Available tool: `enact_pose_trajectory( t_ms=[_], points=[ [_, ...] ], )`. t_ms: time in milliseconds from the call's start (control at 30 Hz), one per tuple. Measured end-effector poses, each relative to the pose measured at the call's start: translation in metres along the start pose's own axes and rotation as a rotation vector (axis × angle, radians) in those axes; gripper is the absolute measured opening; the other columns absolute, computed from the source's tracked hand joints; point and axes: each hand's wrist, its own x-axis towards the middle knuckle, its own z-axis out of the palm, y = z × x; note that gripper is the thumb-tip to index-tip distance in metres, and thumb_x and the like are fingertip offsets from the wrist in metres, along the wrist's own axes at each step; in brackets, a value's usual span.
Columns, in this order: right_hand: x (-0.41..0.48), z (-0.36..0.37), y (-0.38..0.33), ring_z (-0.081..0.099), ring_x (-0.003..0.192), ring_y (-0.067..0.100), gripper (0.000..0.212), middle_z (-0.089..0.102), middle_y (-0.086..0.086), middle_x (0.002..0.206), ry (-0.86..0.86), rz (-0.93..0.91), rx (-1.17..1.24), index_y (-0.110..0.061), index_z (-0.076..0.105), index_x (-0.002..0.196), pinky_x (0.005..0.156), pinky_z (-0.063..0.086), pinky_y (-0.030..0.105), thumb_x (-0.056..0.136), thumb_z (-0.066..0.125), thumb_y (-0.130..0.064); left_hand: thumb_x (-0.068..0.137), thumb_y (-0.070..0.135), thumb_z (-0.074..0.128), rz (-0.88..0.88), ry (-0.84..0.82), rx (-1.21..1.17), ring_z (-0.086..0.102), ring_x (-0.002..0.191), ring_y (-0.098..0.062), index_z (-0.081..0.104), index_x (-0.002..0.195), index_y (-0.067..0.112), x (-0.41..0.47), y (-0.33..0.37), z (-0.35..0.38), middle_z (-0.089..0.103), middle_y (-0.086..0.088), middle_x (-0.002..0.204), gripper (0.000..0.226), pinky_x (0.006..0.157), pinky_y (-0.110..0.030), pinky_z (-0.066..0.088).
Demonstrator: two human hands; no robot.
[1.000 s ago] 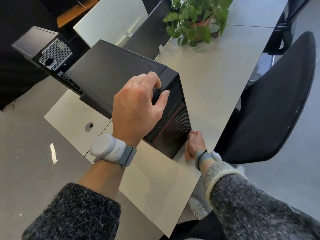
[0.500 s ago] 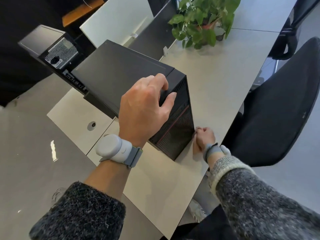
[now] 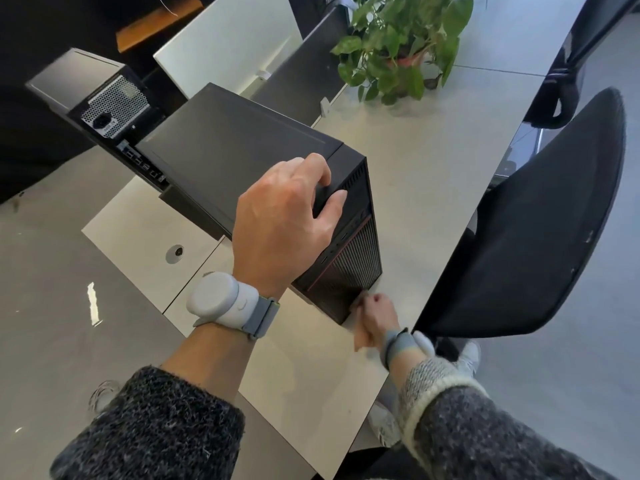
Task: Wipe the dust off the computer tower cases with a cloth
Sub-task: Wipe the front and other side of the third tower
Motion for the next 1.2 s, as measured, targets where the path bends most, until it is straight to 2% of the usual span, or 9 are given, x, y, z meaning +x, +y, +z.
enact_pose_trajectory(
  t_ms=[100,200,433,567,667,800,900,1033,1200],
  points=[
    [0.034,-0.029,-0.021,0.066,0.097,0.033,0.016,0.071,0.013,0.096,0.076,-0.005,0.042,-0.014,0.065,0.089,0.088,0.052,0.036,0.099,0.058,-0.024,0.098,0.039,0.068,-0.001,0.004,0.012,0.048,0.067,-0.016,0.060,0.092,0.017,0.000,0.001,0.000,0.045,0.010,0.071,0.024,0.058,-0.041,0.053],
    [0.039,-0.019,-0.007,0.066,0.104,0.035,0.020,0.071,0.013,0.103,0.119,0.020,0.137,-0.013,0.064,0.101,0.097,0.054,0.043,0.099,0.057,-0.031,0.098,0.039,0.068,-0.005,0.000,0.009,0.048,0.067,-0.017,0.060,0.092,0.016,0.000,0.000,0.000,0.045,0.009,0.071,0.025,0.058,-0.042,0.053],
    [-0.023,0.031,0.031,0.068,0.088,0.030,0.012,0.071,0.010,0.092,-0.104,0.003,0.231,-0.018,0.065,0.100,0.084,0.059,0.046,0.102,0.057,-0.026,0.098,0.040,0.067,-0.005,-0.005,0.011,0.050,0.067,-0.018,0.061,0.093,0.016,-0.001,0.000,0.001,0.048,0.008,0.071,0.025,0.059,-0.043,0.054],
    [0.011,-0.010,-0.007,0.067,0.082,0.030,0.024,0.072,0.004,0.079,0.033,-0.072,0.195,-0.019,0.072,0.077,0.077,0.058,0.044,0.084,0.059,-0.037,0.098,0.040,0.068,-0.005,0.005,0.012,0.051,0.067,-0.017,0.061,0.093,0.016,-0.001,0.000,0.001,0.048,0.008,0.072,0.025,0.060,-0.043,0.055],
    [0.036,-0.038,-0.032,0.069,0.095,0.033,0.024,0.072,0.006,0.091,0.161,-0.113,0.239,-0.020,0.066,0.091,0.091,0.059,0.051,0.085,0.059,-0.042,0.099,0.041,0.067,-0.009,0.007,0.005,0.053,0.068,-0.017,0.061,0.094,0.016,-0.001,0.001,0.001,0.050,0.008,0.073,0.026,0.061,-0.042,0.057],
    [0.017,-0.029,-0.035,0.064,0.103,0.033,0.016,0.066,0.007,0.100,0.229,-0.130,0.318,-0.017,0.054,0.107,0.093,0.052,0.045,0.104,0.050,-0.032,0.099,0.042,0.067,-0.009,0.012,0.007,0.053,0.068,-0.017,0.062,0.094,0.016,0.000,0.002,0.002,0.050,0.008,0.073,0.027,0.062,-0.042,0.057],
    [-0.004,0.013,-0.004,0.062,0.101,0.035,0.022,0.064,0.013,0.103,0.111,-0.090,0.243,-0.012,0.052,0.113,0.087,0.046,0.039,0.109,0.043,-0.031,0.099,0.041,0.067,-0.014,0.012,0.009,0.051,0.067,-0.016,0.061,0.093,0.016,0.001,0.002,0.002,0.048,0.008,0.071,0.026,0.061,-0.042,0.056],
    [-0.019,0.031,0.030,0.069,0.099,0.033,0.023,0.073,0.008,0.100,-0.137,-0.059,0.051,-0.020,0.064,0.103,0.088,0.057,0.043,0.097,0.051,-0.038,0.099,0.041,0.068,-0.016,0.014,0.007,0.051,0.066,-0.016,0.061,0.092,0.016,0.000,0.001,0.001,0.049,0.007,0.071,0.027,0.061,-0.041,0.056],
    [0.025,-0.014,-0.008,0.068,0.100,0.032,0.037,0.071,0.007,0.097,0.081,-0.082,0.147,-0.016,0.068,0.101,0.090,0.056,0.043,0.089,0.049,-0.047,0.099,0.043,0.067,-0.016,0.012,0.003,0.053,0.067,-0.016,0.062,0.093,0.016,-0.001,0.001,0.002,0.052,0.006,0.072,0.028,0.062,-0.041,0.057]
  ],
)
